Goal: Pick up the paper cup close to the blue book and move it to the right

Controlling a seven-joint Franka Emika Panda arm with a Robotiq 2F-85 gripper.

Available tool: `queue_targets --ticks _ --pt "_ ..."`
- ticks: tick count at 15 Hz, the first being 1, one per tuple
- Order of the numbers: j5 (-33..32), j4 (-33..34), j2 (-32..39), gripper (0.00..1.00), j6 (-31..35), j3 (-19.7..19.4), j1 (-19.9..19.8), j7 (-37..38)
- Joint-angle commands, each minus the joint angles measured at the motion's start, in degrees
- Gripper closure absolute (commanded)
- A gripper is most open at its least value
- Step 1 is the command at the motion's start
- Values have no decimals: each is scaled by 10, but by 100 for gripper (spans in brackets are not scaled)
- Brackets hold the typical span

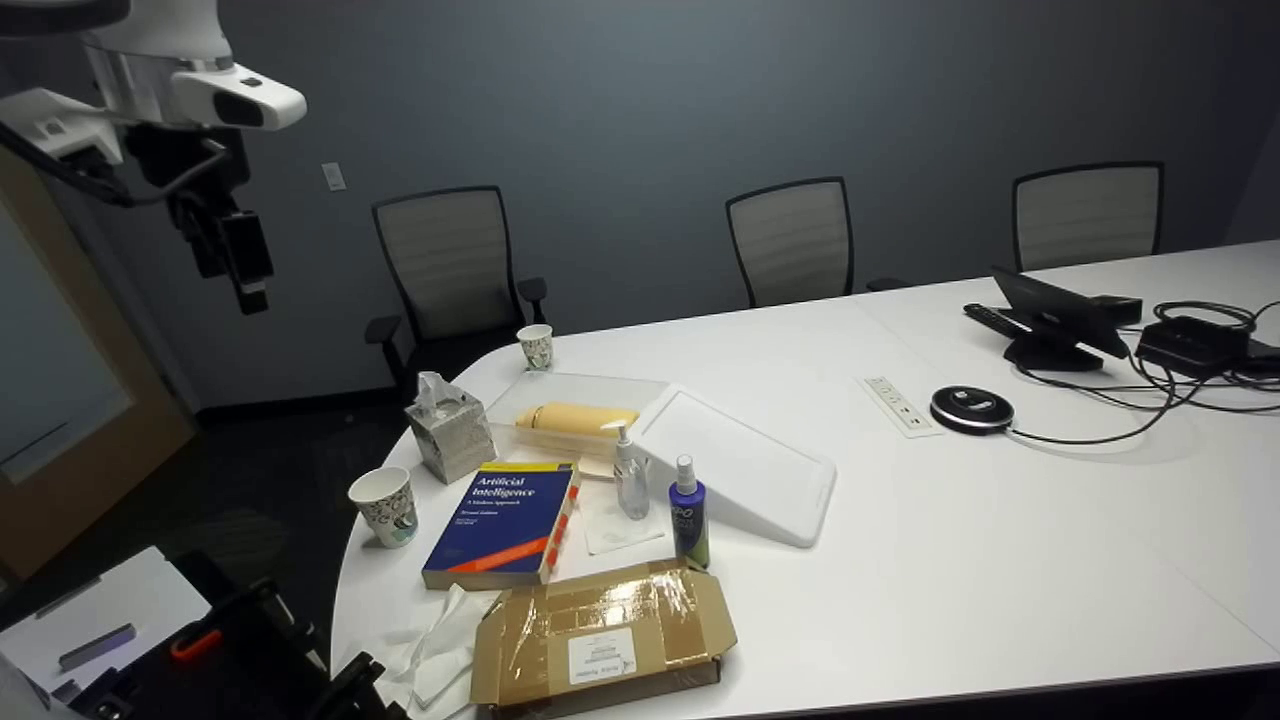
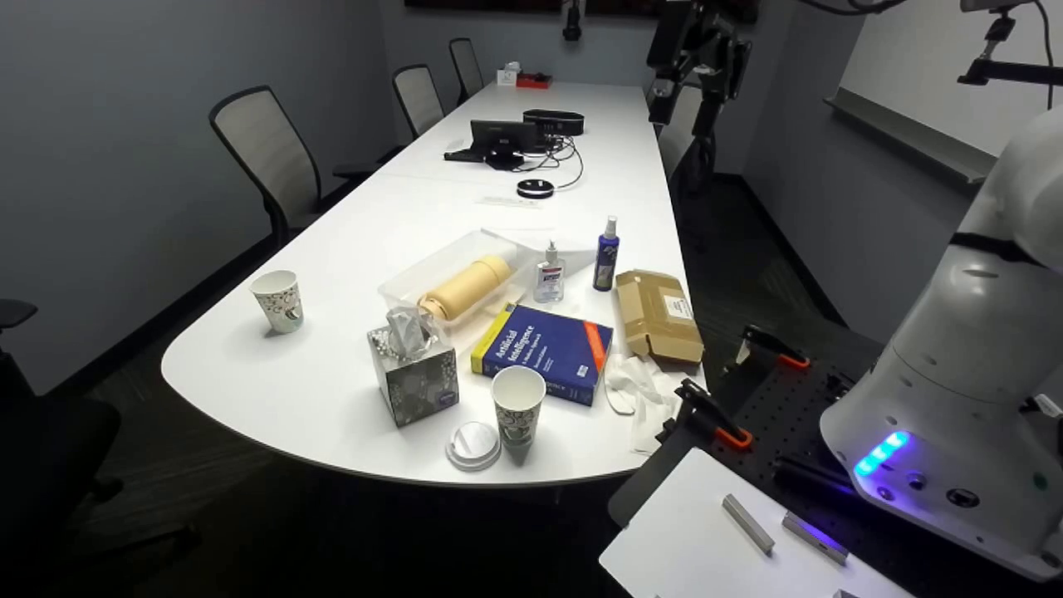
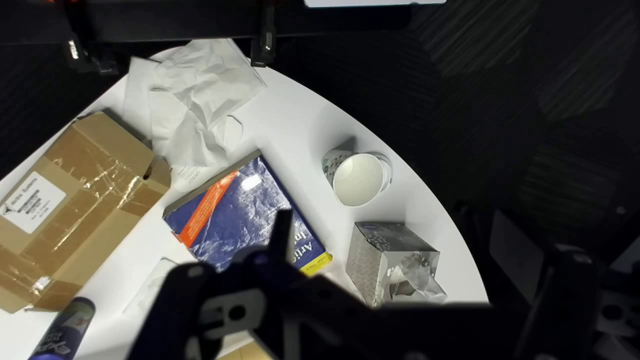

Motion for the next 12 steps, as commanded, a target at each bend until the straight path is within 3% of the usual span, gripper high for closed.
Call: queue_targets --ticks 1,4,12 --pt "5 1 0 0 -3 7 -9 -5" --pt "9 1 31 0 23 24 -4 7" --pt "12 7 211 0 198 149 48 96"
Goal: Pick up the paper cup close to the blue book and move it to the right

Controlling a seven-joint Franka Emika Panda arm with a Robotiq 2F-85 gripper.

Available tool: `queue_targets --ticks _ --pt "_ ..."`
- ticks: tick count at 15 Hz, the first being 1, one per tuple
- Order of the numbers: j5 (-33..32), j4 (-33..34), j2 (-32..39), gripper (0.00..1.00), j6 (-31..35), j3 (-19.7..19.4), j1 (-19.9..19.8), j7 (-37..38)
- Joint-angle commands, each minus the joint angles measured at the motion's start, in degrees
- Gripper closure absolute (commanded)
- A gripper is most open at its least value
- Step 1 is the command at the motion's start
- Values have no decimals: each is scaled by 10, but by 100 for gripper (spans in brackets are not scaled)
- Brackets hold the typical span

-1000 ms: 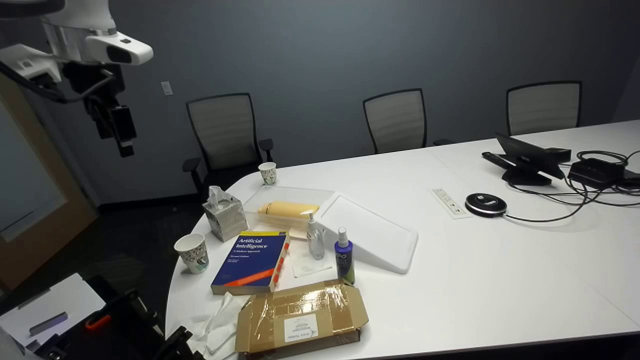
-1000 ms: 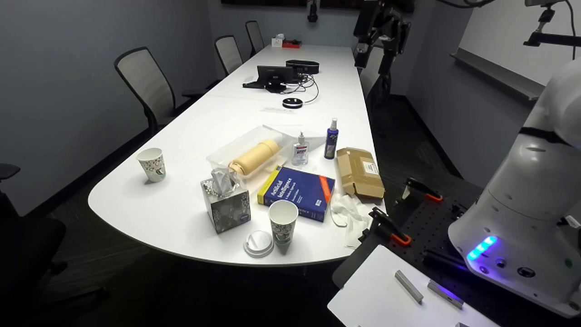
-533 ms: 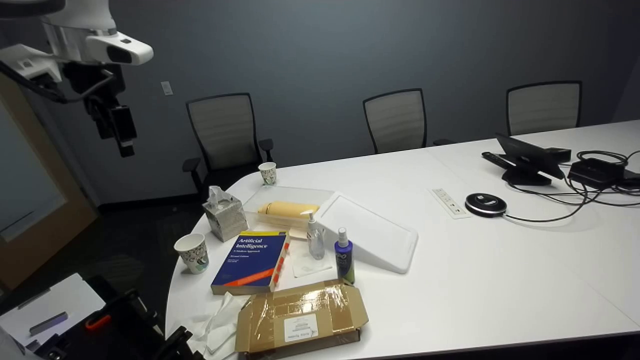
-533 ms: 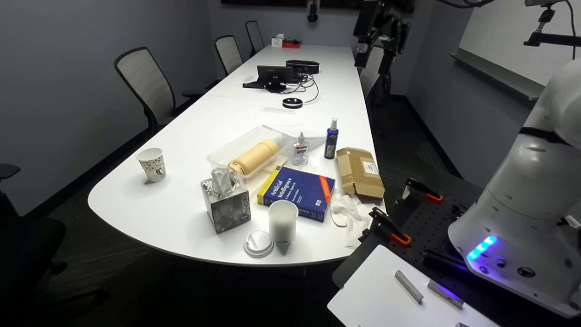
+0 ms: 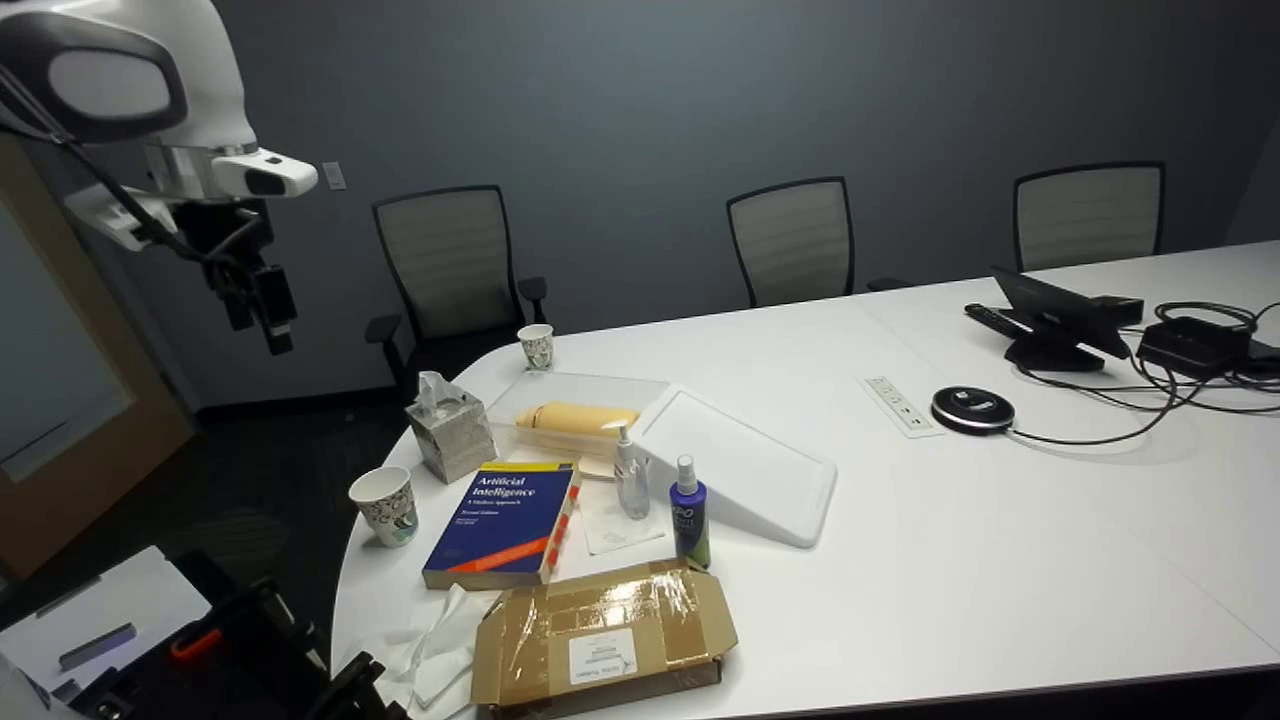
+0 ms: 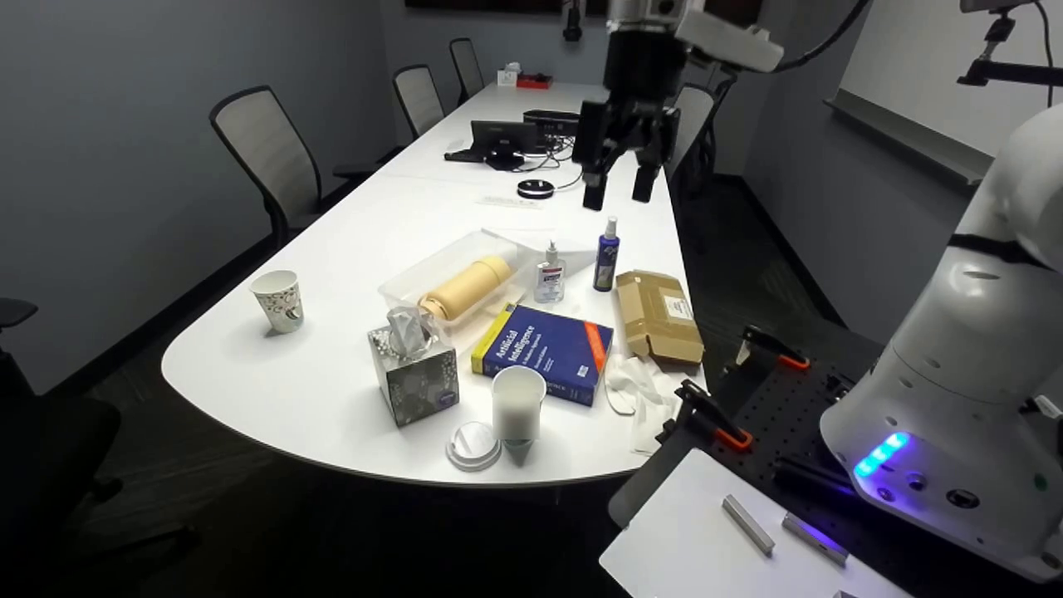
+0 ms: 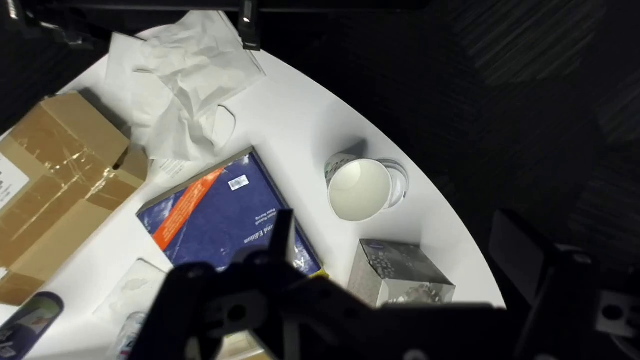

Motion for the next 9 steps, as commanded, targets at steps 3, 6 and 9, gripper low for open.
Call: queue_targets --ticks 3,6,9 --pt "-11 32 169 0 136 60 33 65" --pt "-19 52 262 0 204 62 41 65" --pt "-25 92 357 0 242 59 49 60"
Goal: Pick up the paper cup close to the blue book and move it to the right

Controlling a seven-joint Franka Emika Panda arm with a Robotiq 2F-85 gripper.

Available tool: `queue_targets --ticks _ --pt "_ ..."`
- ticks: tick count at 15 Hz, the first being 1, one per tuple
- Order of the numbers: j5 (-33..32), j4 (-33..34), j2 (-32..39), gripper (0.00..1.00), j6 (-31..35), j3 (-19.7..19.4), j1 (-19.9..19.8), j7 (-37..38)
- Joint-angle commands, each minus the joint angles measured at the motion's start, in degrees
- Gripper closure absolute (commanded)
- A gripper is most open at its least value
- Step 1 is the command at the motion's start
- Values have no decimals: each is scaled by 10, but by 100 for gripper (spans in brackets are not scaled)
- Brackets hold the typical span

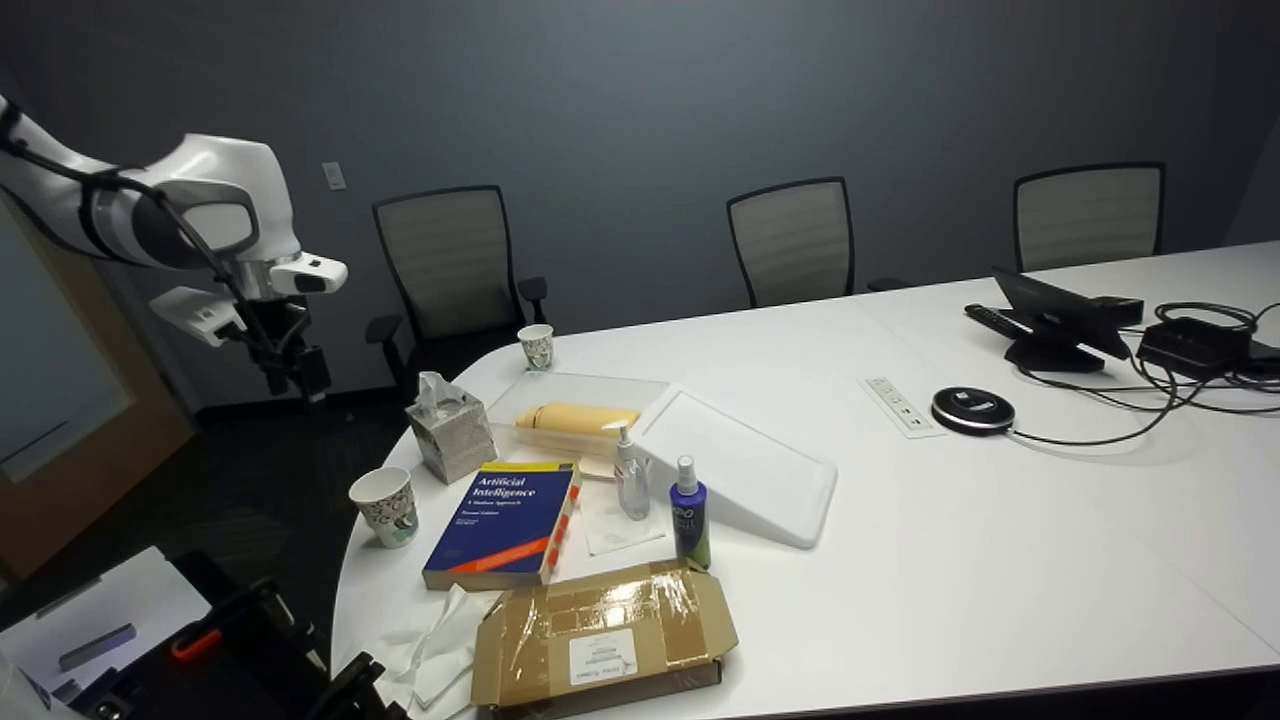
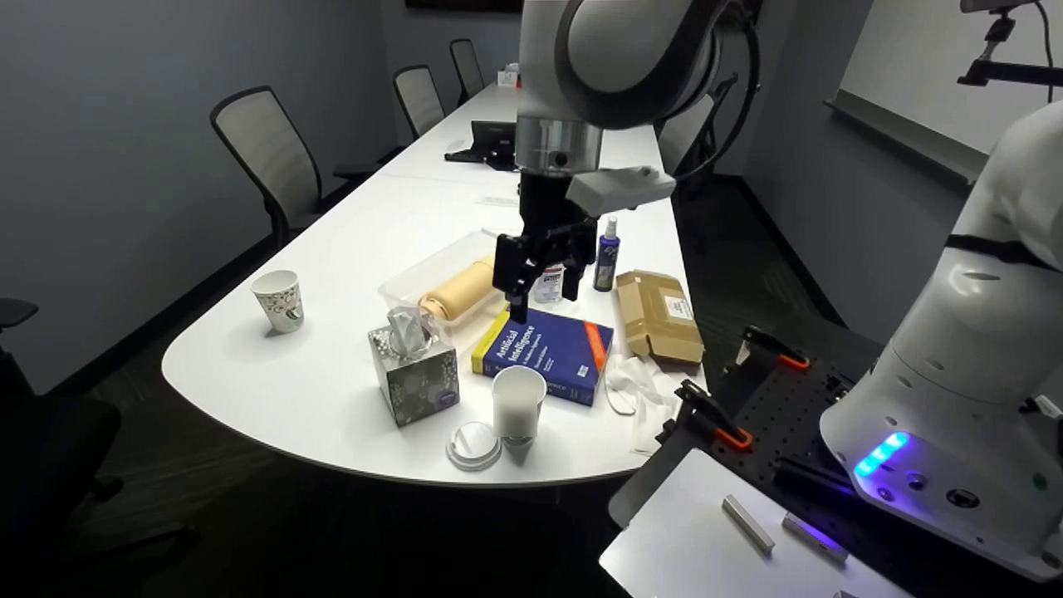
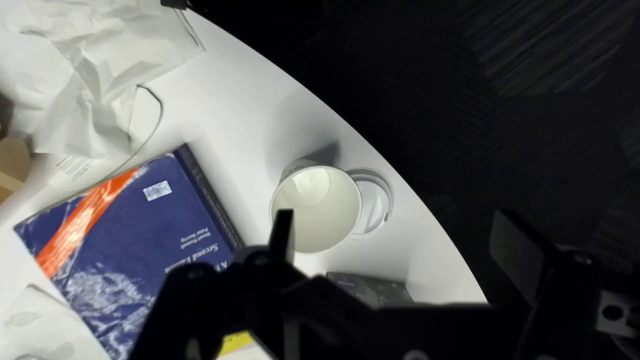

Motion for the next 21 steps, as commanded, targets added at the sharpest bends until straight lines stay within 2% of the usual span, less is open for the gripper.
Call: queue_targets --ticks 1,4,9,16,21 --pt "-20 68 124 0 33 -5 17 7" --pt "-53 121 208 0 33 -7 36 3" --pt "-103 195 323 0 34 -32 68 4" --pt "-116 258 406 0 42 -61 82 0" --pt "-117 279 442 0 42 -70 84 3"
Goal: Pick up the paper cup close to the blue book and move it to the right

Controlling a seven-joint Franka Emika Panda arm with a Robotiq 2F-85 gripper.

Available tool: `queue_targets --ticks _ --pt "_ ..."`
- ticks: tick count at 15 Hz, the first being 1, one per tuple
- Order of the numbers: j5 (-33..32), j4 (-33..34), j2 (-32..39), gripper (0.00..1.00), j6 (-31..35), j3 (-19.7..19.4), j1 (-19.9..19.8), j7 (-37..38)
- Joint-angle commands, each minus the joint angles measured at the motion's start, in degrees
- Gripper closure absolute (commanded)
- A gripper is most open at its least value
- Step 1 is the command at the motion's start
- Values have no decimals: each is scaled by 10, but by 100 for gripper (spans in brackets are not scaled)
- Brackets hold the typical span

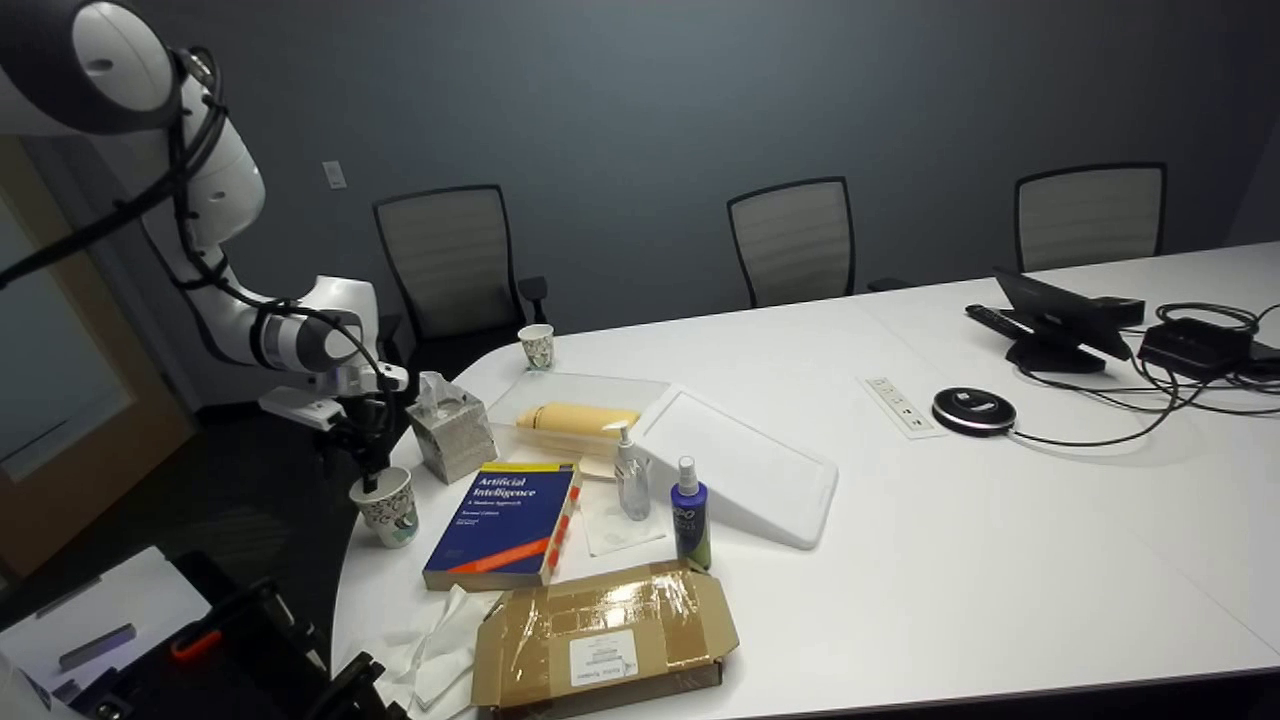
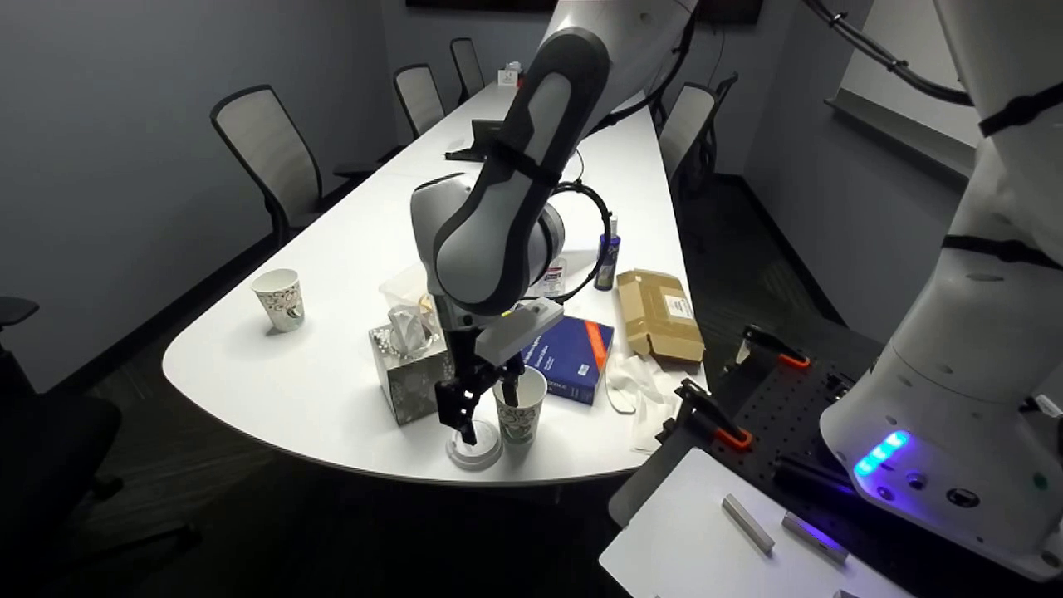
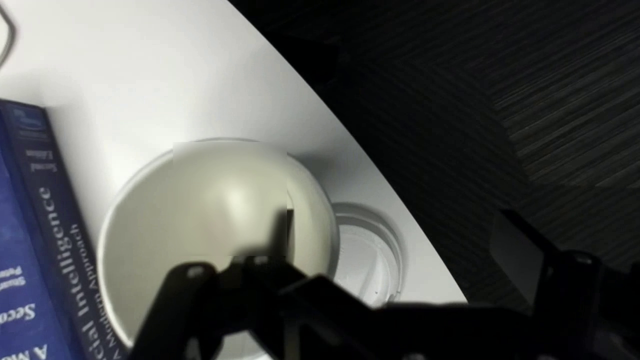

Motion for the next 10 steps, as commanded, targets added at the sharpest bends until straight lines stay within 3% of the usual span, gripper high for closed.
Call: queue_targets --ticks 1,3,10 --pt "-6 16 23 25 9 -11 11 2" --pt "-4 16 27 34 9 -13 9 2" --pt "-9 12 21 88 7 -28 11 11"
